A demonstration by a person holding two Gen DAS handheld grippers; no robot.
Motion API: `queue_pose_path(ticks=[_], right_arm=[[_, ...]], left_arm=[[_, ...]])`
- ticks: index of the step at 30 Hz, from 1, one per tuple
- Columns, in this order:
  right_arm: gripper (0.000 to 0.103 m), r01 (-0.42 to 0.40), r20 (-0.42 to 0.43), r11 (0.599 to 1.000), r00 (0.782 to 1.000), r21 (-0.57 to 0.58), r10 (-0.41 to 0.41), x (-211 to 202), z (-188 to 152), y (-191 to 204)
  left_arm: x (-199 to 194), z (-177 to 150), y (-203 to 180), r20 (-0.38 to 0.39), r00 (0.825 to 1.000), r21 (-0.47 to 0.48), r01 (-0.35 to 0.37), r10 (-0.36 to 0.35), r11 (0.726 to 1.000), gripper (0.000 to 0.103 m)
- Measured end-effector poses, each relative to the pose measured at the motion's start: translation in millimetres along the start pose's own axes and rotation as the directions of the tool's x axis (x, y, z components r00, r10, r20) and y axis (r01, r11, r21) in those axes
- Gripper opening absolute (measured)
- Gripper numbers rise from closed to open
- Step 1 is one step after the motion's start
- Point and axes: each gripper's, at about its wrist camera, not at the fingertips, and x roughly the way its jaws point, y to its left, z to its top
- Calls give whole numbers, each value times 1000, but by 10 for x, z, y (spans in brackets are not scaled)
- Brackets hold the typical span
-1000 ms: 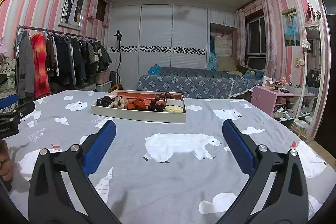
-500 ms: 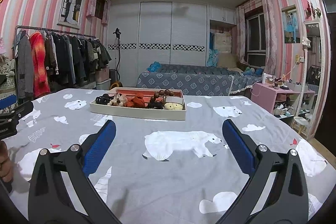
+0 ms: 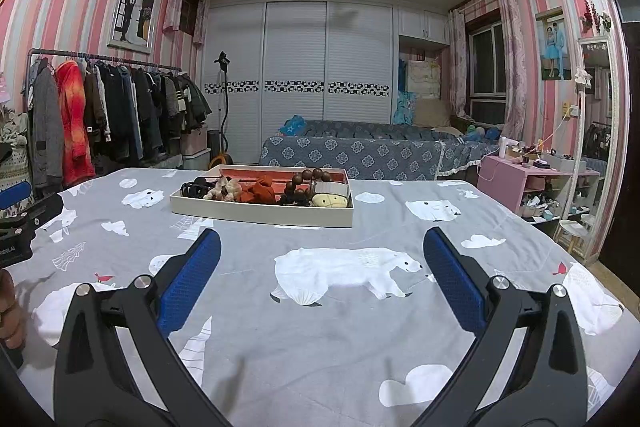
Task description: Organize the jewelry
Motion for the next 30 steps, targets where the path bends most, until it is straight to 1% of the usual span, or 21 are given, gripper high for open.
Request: queue_pose_path(ticks=[30], right_arm=[[99, 2, 10, 1000, 1000, 5, -2, 11, 21, 20]], left_arm=[[-6, 1, 5, 7, 1000, -2, -3, 3, 1000, 99]])
